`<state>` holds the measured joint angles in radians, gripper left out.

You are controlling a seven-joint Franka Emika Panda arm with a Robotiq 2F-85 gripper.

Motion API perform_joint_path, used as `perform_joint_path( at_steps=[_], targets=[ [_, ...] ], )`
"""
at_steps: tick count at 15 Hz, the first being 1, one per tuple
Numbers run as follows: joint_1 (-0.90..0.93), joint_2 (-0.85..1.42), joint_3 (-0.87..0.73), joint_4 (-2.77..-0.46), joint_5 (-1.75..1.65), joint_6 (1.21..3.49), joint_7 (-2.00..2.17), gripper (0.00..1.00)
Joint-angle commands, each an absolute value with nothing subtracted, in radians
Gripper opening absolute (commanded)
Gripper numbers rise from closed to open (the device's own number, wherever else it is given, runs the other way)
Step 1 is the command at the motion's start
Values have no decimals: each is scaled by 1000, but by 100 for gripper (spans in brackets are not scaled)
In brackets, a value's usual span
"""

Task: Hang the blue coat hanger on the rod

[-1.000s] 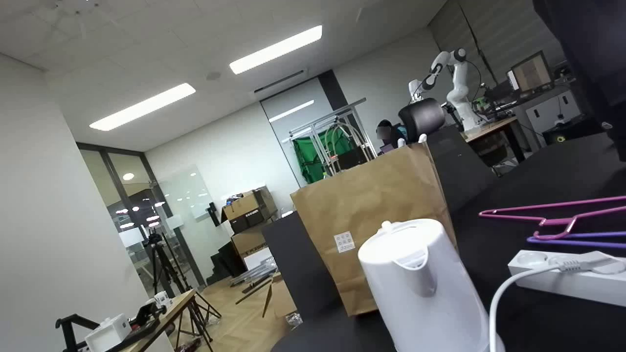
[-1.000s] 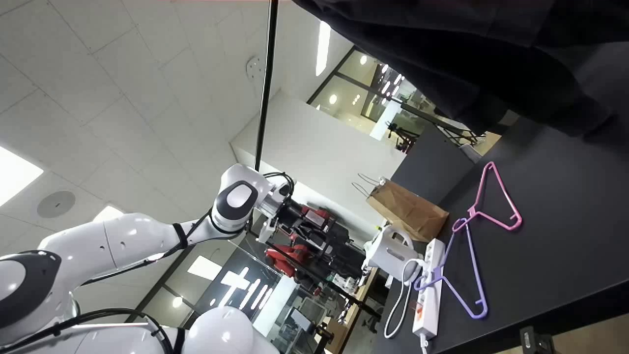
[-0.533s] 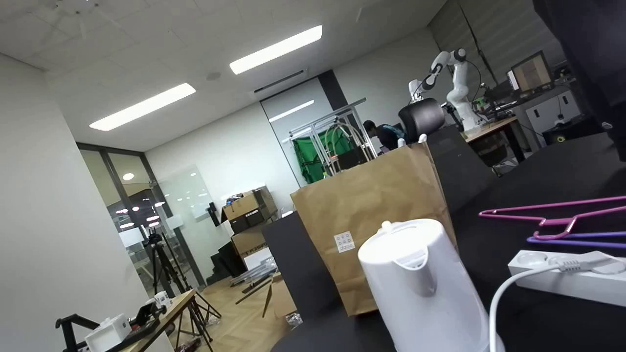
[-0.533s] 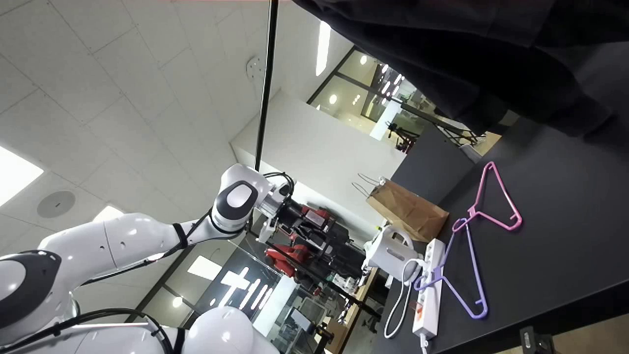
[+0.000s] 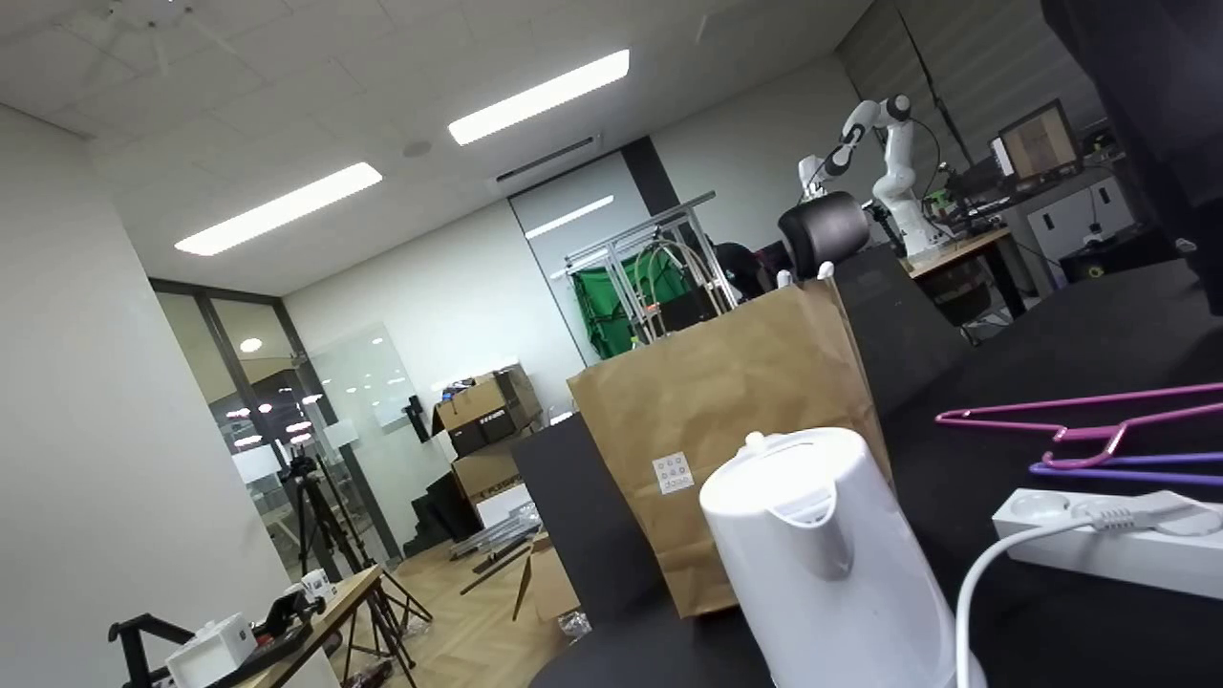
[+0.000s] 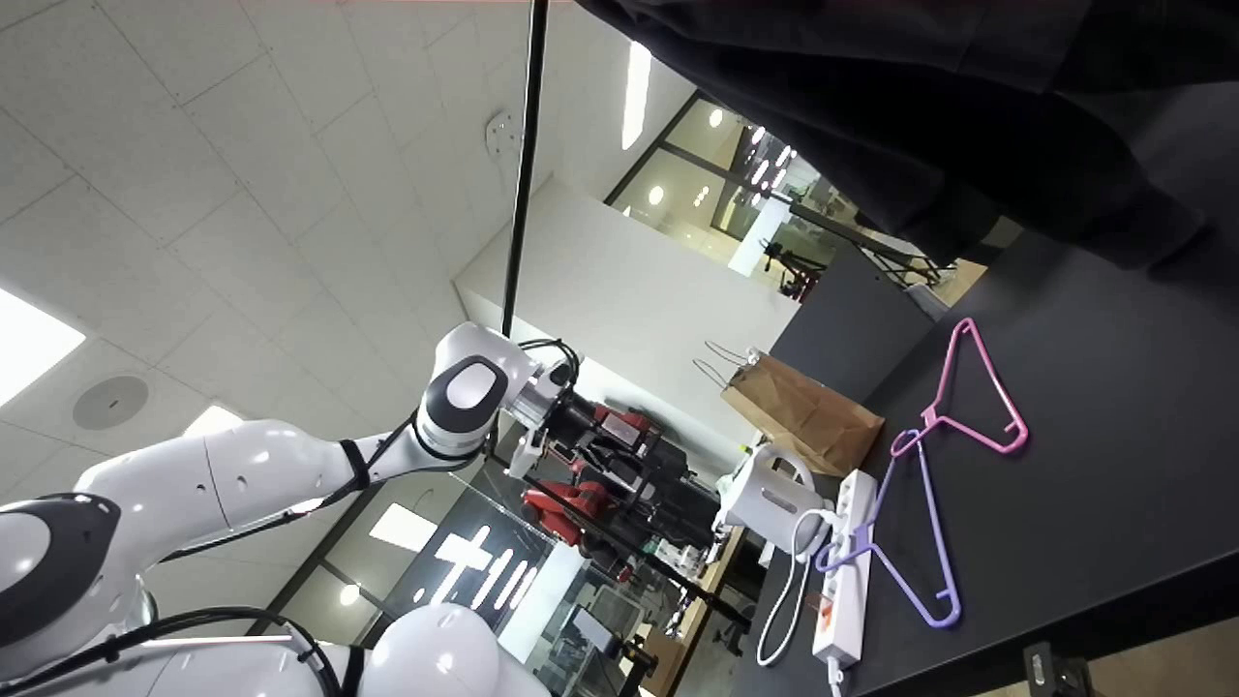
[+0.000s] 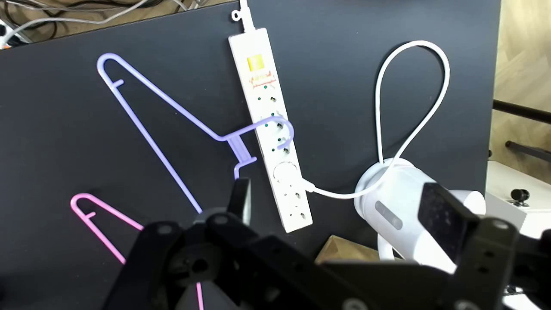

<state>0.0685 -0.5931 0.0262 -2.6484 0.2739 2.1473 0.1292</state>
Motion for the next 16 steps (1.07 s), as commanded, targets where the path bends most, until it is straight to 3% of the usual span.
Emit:
perform_joint_path(
  at_steps=[1,8,16],
  targets=[
    [64,-593,30,-2647,276,2144,127,100],
    [54,-549,24,-2668,214,2182,39,100],
    [69,-350,-18,-2708,186,2335,-178,100]
  ],
)
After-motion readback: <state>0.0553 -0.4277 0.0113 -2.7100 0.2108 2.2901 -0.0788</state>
